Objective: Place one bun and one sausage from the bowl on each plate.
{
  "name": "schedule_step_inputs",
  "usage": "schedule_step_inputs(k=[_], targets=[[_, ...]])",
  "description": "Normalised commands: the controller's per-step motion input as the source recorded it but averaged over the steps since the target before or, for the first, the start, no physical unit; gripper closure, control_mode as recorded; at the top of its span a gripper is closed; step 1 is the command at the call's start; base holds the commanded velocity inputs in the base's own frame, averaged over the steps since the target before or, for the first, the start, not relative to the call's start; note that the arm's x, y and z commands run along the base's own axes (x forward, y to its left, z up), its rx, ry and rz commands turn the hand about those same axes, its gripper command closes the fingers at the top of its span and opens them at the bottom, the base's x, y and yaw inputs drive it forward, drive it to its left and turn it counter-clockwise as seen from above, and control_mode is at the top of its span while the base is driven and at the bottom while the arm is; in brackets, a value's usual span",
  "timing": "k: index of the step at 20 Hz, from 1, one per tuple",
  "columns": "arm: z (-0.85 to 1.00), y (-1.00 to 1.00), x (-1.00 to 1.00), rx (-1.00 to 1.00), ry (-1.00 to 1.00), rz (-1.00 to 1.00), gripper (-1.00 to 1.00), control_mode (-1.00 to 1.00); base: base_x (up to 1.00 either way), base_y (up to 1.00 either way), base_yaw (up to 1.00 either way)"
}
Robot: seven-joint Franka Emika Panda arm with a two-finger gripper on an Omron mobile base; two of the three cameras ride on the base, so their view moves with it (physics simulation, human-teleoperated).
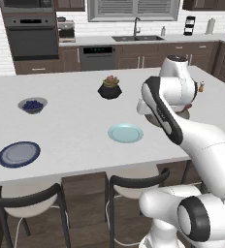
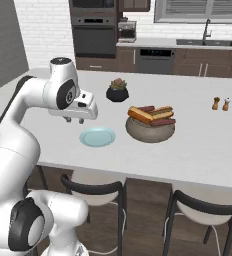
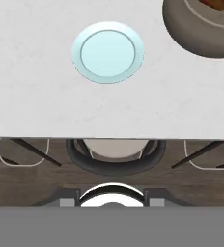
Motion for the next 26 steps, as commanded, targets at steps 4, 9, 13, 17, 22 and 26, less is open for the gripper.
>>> schedule_step_inputs(k=[4,9,13,17,22,26], targets=[[-0.08,-0.24,0.19,0.00,-0.01,0.02,-1.00,-1.00,0.00,0.00,0.00],[-0.13,-0.42,0.24,-0.20,-0.31,0.01,-1.00,-1.00,0.00,0.00,0.00],[0.37,-0.67,0.59,-0.17,-0.17,0.02,-1.00,-1.00,0.00,0.00,0.00],[0.35,-0.70,0.84,-0.08,0.01,0.00,-1.00,-1.00,0.00,0.00,0.00],[0.16,-0.50,0.75,0.04,0.07,0.18,-1.00,-1.00,0.00,0.00,0.00],[-0.08,-0.30,0.69,0.07,0.00,0.26,-1.00,-1.00,0.00,0.00,0.00]])
